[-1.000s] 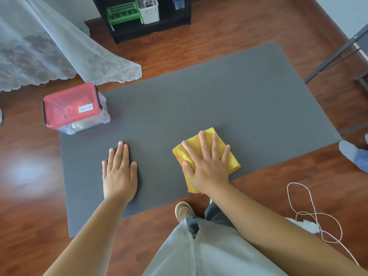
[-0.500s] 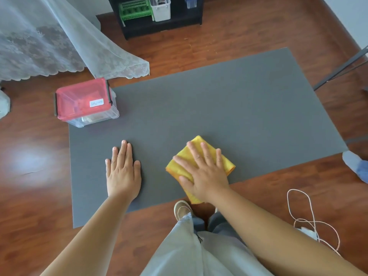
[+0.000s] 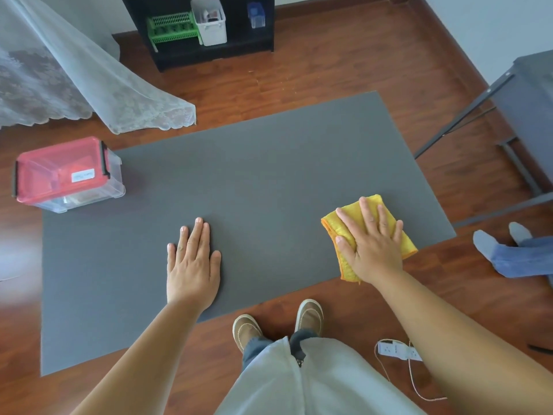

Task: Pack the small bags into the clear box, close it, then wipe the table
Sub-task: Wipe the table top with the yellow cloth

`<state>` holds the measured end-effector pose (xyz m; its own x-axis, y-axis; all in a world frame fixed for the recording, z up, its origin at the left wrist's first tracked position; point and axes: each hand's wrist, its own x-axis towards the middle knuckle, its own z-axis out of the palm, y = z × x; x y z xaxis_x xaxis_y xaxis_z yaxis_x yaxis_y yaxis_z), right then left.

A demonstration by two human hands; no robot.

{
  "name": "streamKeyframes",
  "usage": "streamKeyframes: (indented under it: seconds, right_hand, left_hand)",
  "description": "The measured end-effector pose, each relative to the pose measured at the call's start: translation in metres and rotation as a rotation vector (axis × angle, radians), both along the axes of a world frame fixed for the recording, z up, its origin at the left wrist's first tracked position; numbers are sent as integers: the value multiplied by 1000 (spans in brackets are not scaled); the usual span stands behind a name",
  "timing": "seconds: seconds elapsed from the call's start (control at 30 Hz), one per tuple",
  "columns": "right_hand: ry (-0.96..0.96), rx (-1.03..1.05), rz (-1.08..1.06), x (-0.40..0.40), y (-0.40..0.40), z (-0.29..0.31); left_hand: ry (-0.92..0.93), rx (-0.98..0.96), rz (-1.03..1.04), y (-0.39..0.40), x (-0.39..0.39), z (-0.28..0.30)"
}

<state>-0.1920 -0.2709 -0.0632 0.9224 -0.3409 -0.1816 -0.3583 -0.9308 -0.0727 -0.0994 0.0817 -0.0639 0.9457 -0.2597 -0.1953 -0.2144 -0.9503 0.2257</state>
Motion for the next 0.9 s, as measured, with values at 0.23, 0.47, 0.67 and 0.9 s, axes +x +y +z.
streamKeyframes:
  seconds: [0.23,0.47,0.67,0.9]
  right_hand:
    - [15,-1,-68,1,-46,3]
    - [37,14,-116,3,-85,4]
    - [35,5,-121,3,-97,4]
    - [23,2,-119,3,-96,2]
  left_hand:
    - [2,-1,30,-33,-2,-1]
    - [-3,12,61,-54,-2,-2]
    - [-10,15,88,-66,-1,-4]
    - [-11,26,85,-71,1,-4]
